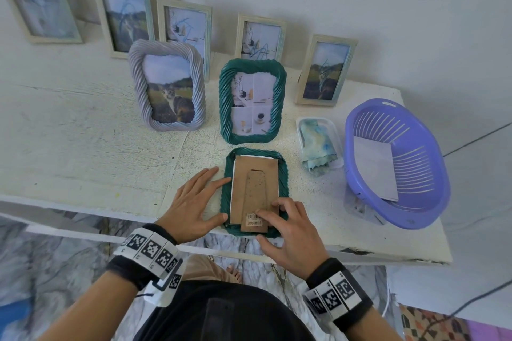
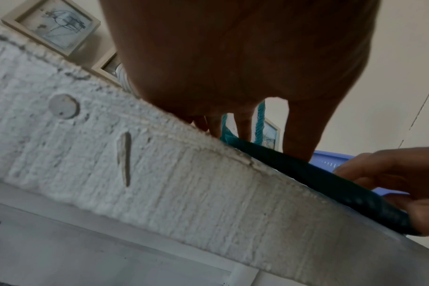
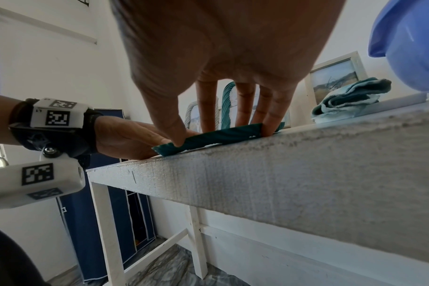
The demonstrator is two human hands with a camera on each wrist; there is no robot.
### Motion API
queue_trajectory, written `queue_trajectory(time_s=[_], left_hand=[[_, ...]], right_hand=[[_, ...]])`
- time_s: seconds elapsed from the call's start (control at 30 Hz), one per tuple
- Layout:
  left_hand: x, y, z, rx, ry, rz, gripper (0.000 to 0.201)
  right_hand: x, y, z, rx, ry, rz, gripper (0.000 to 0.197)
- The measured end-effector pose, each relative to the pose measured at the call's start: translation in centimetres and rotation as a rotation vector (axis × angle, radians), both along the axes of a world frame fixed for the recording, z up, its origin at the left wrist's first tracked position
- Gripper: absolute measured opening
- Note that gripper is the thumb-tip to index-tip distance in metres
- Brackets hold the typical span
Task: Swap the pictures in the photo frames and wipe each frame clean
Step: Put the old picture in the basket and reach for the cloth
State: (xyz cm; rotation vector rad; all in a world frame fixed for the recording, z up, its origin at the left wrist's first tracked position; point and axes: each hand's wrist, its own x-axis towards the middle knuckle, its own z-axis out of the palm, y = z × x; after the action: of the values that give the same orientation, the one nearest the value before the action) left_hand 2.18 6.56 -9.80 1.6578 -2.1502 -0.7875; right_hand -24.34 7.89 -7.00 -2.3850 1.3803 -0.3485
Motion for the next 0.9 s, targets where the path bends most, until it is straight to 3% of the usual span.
queue_trajectory(time_s=[0.3, 0.43, 0.5, 0.7, 0.9], left_hand=[[-0.1, 0.0, -0.1, -0.010, 0.001, 0.006, 0.079], [-0.6, 0.9, 0.8, -0.044, 0.169, 0.039, 0.036], [-0.8, 1.8, 1.0, -0.097, 0.157, 0.027, 0.022], [-1.1, 2.6, 1.1, -0.126, 0.087, 0.005, 0.019], [-2.3, 2.6, 1.0, -0.126, 0.066, 0.123, 0.018]], right_hand=[[0.0, 0.1, -0.1, -0.001, -0.002, -0.005, 0.043], [-0.1, 0.1, -0.2, 0.007, -0.013, 0.000, 0.043], [-0.1, 0.1, -0.2, 0.005, -0.015, -0.008, 0.043], [0.0, 0.2, -0.2, 0.013, -0.006, -0.020, 0.043], [-0.1, 0.1, -0.3, 0.013, 0.001, -0.016, 0.044]])
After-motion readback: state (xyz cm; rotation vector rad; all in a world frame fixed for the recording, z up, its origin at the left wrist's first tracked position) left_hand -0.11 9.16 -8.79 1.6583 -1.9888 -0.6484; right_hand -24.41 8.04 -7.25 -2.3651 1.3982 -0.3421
